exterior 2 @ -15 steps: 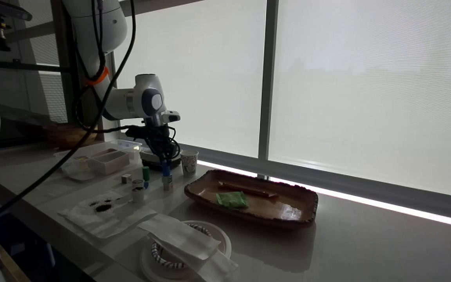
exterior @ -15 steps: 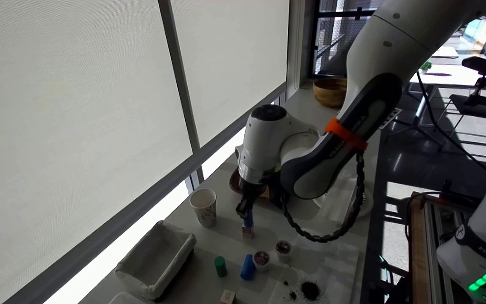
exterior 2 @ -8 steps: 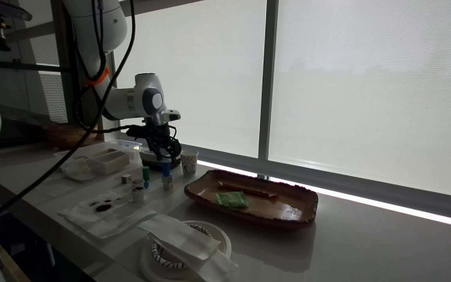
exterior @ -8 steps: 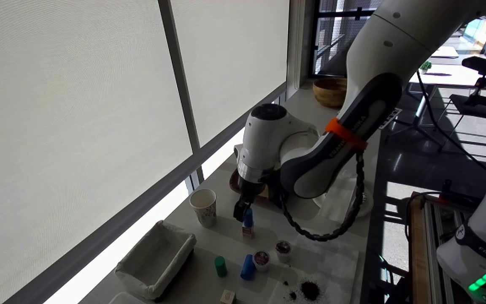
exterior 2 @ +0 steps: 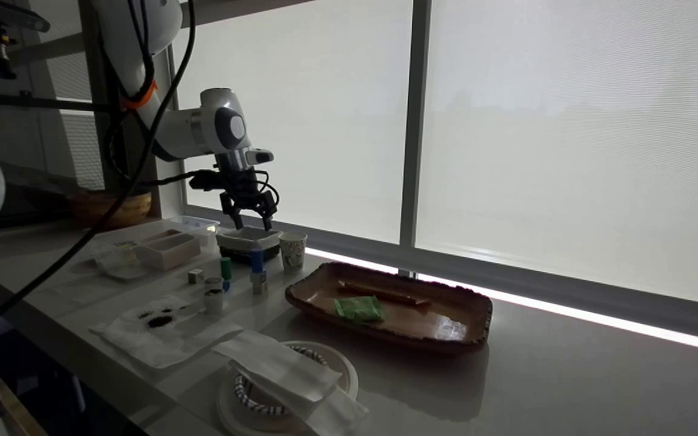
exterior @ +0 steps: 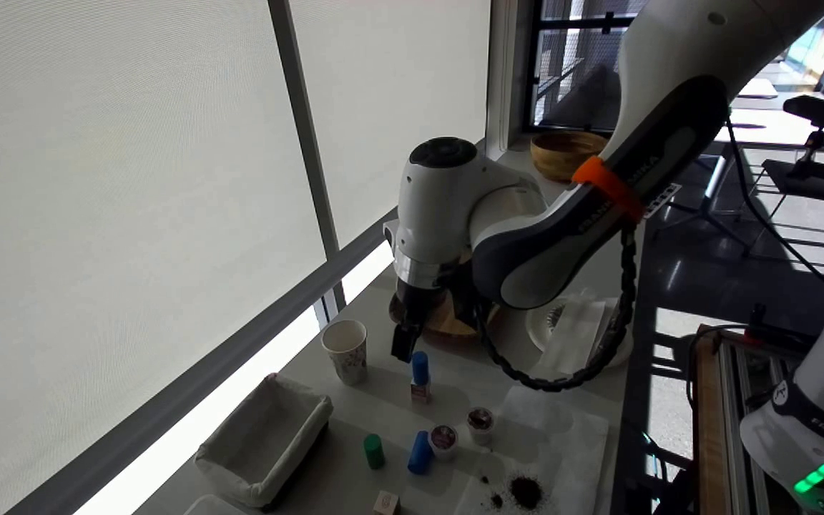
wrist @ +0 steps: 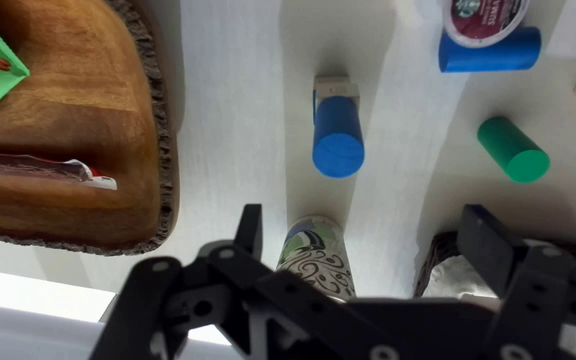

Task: Rearrange the some of the blocks

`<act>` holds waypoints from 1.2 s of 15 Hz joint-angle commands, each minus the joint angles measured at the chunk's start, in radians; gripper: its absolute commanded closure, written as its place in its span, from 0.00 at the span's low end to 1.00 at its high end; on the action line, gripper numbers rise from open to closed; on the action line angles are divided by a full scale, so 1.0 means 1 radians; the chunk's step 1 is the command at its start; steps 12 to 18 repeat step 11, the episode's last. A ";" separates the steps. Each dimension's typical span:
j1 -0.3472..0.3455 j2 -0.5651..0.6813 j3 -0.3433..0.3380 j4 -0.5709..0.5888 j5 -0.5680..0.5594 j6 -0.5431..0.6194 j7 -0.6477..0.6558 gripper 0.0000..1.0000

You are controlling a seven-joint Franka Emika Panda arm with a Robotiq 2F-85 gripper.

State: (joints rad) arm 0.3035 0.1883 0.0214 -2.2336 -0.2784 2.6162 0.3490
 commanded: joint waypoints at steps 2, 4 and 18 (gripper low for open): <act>-0.026 -0.108 0.077 0.024 0.045 -0.242 -0.054 0.00; -0.035 -0.135 0.103 0.038 0.071 -0.302 -0.068 0.00; -0.056 -0.152 0.139 0.050 0.091 -0.308 -0.058 0.00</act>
